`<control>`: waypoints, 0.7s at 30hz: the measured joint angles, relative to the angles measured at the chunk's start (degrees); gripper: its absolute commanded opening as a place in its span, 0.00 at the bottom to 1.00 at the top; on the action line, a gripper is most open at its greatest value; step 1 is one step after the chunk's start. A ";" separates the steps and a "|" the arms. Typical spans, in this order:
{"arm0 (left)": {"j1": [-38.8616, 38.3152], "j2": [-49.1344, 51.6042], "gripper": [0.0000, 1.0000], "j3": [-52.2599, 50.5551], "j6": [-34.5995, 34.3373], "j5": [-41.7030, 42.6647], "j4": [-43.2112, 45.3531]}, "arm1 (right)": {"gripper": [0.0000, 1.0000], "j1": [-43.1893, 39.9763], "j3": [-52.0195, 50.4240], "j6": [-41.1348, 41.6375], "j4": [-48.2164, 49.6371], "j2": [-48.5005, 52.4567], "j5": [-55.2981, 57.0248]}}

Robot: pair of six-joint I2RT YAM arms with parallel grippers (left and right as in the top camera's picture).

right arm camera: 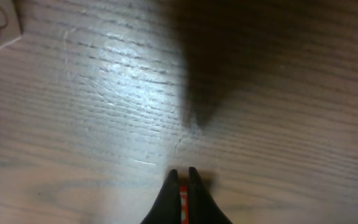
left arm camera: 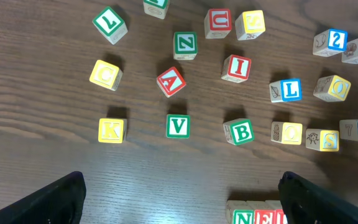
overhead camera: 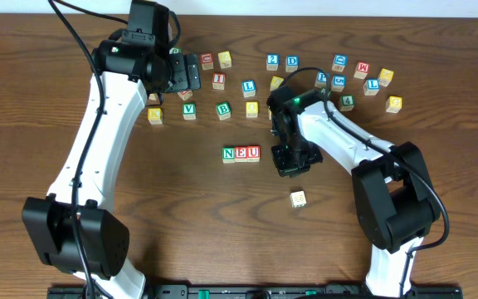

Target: Spell out NEURIPS

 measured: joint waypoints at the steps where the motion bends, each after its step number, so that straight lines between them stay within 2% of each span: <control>1: 0.00 0.00 0.98 0.00 0.02 0.00 0.00 | 0.01 0.00 0.15 0.00 -0.20 -0.17 -0.13; 13: 0.00 0.00 0.98 0.00 0.02 -0.04 0.33 | 0.01 1.53 0.98 -0.02 -11.06 -6.34 -1.01; 21: 0.00 0.00 0.98 0.00 0.22 -3.28 0.52 | 0.01 7.08 -3.32 0.68 -8.85 -6.45 -1.38</control>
